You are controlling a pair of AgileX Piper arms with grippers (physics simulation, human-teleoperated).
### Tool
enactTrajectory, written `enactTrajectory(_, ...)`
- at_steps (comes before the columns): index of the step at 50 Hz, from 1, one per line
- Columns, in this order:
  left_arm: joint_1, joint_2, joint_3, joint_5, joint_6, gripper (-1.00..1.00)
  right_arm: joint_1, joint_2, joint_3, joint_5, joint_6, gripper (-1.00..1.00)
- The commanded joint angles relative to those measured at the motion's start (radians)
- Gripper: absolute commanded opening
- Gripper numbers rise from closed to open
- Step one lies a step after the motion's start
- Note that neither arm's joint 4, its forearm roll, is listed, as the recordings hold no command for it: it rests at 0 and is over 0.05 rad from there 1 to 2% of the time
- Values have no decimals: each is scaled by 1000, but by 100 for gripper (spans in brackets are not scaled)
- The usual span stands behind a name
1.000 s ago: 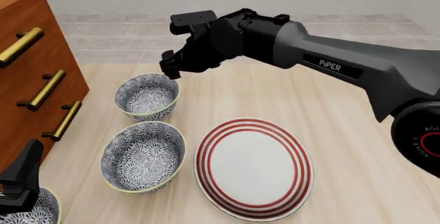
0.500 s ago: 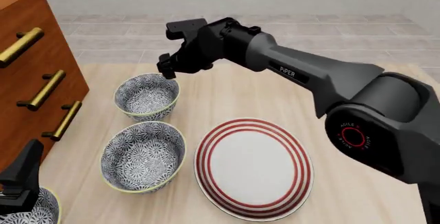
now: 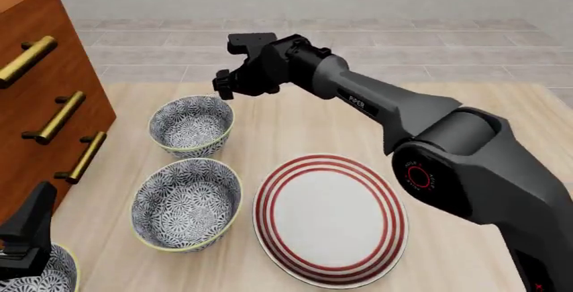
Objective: Pick up the bowl and put it in the front on the plate.
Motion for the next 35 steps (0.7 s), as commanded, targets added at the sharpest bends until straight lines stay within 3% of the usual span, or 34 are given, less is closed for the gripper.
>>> enactTrajectory(1, 0, 0, 0, 0, 0, 100, -5, 49, -39, -5, 17, 100)
enactTrajectory(35, 0, 0, 0, 0, 0, 100, 15, 135, -105, 26, -7, 100)
